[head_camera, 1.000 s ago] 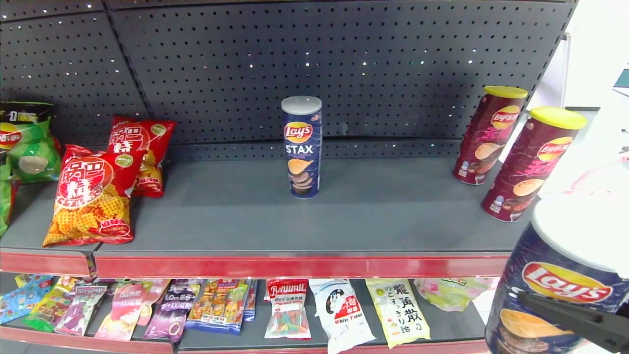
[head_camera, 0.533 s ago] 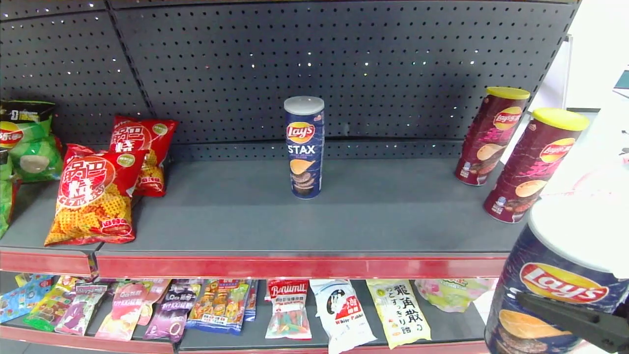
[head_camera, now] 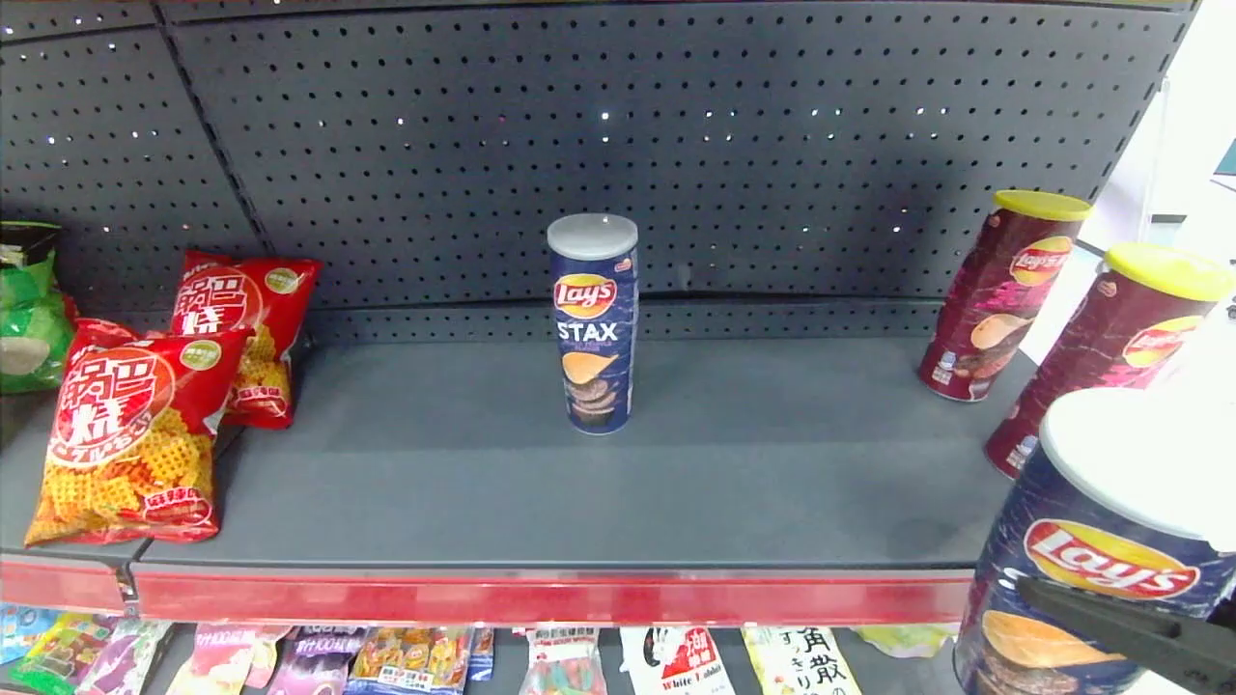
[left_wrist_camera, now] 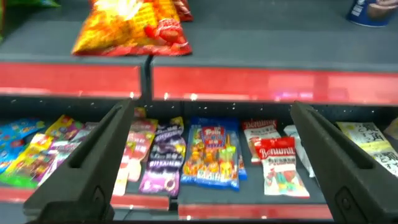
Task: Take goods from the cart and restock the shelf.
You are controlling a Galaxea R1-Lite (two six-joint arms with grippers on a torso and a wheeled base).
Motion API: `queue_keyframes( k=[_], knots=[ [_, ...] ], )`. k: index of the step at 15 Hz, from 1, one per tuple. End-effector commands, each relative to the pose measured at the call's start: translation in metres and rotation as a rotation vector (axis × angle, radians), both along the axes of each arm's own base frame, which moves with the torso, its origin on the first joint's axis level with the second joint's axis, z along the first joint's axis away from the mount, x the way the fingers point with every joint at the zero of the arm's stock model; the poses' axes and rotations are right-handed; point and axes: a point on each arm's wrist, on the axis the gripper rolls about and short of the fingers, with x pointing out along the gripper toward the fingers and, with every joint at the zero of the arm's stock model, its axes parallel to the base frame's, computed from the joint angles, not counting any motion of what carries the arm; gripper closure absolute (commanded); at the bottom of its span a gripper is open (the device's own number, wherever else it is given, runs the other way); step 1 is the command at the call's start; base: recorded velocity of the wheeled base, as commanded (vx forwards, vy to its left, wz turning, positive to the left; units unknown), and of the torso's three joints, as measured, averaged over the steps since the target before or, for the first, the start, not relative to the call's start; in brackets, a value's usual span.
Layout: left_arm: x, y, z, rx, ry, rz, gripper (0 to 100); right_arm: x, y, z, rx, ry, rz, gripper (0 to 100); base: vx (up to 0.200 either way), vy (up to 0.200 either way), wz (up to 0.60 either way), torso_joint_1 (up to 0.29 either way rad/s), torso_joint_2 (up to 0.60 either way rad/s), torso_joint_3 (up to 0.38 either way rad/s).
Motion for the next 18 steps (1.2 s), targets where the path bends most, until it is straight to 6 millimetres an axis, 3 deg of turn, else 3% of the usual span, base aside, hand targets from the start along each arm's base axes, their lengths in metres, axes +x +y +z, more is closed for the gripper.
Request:
queue_keyframes(
  k=[1, 18],
  knots=[
    [0.0001, 0.0000, -0.0001, -0.001, 0.001, 0.001, 0, -0.0017, -0.0006, 0.0007, 0.003, -0.008, 0.000, 100, 0.000, 0.000, 0.00, 0.000, 0.00, 0.000],
    [0.0000, 0.0000, 0.0004, -0.004, 0.000, -0.001, 0, 0.0004, 0.0002, 0.0079, 0.010, -0.028, -0.001, 100, 0.000, 0.000, 0.00, 0.003, 0.00, 0.000]
  ],
)
